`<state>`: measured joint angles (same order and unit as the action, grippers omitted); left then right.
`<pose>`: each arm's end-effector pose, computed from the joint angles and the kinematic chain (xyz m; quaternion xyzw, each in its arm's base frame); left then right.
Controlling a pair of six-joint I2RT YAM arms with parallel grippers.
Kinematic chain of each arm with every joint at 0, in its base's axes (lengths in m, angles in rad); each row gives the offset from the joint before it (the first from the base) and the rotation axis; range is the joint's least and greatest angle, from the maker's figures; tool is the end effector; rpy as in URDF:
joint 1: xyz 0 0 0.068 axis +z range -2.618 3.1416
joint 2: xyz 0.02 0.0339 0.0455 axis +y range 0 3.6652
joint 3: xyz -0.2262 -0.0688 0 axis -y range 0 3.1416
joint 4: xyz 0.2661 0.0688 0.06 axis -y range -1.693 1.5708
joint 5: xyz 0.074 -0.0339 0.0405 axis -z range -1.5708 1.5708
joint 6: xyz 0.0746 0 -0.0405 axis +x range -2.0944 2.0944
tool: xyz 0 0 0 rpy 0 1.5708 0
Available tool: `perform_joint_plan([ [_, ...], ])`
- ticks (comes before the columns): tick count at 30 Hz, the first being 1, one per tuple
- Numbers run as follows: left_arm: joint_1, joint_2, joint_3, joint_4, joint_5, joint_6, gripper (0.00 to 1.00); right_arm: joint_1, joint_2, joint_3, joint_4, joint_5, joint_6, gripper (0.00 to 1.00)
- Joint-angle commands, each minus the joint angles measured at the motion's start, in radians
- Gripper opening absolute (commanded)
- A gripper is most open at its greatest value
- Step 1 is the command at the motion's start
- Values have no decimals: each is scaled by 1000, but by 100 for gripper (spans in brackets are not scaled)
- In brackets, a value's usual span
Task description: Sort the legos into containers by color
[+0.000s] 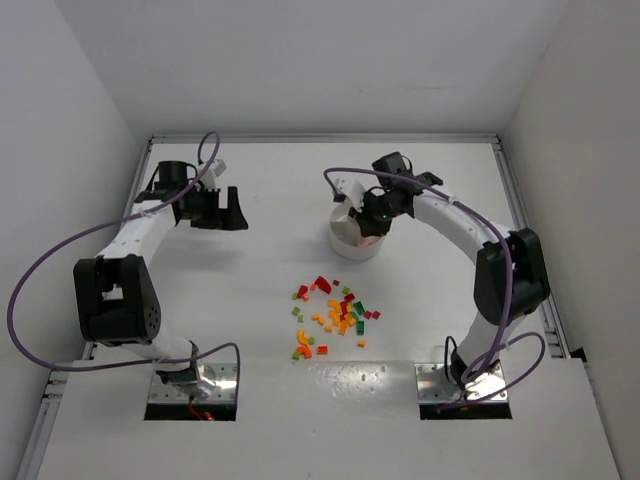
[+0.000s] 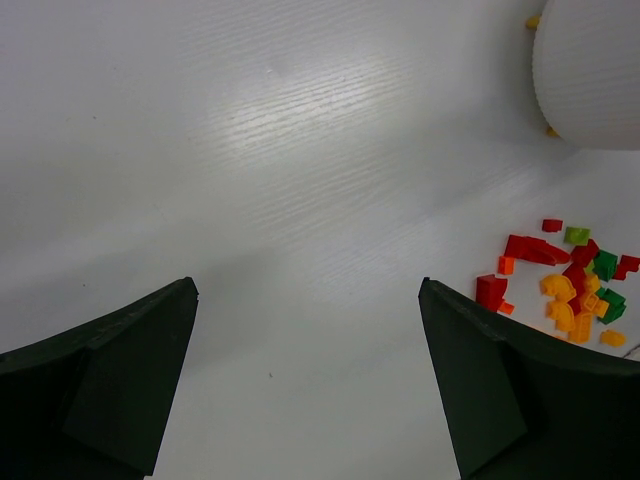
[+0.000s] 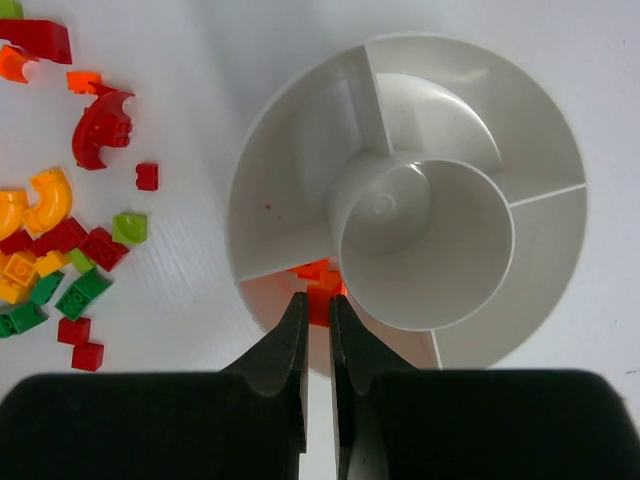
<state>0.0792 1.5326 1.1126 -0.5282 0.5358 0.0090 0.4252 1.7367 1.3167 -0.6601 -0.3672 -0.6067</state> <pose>0.3612 -0.0095 0.1736 0.0488 0.9203 -0.2387 0.3062 0.3465 0.1863 0.1562 -0.5091 0.8077 0.1547 0.2539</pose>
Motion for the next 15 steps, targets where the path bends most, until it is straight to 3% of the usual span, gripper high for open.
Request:
perform_joint_plan([
  [1, -2, 0, 41, 25, 27, -12, 99, -19, -16, 1, 2, -22, -18, 0],
  [7, -2, 0, 41, 25, 27, -12, 99, -19, -35, -19, 2, -4, -27, 29],
  [11, -2, 0, 41, 25, 27, -12, 99, -19, -55, 13, -28, -19, -36, 35],
  [15, -2, -9, 41, 25, 27, -12, 99, 4, -100, 33, -116, -84, -61, 34],
])
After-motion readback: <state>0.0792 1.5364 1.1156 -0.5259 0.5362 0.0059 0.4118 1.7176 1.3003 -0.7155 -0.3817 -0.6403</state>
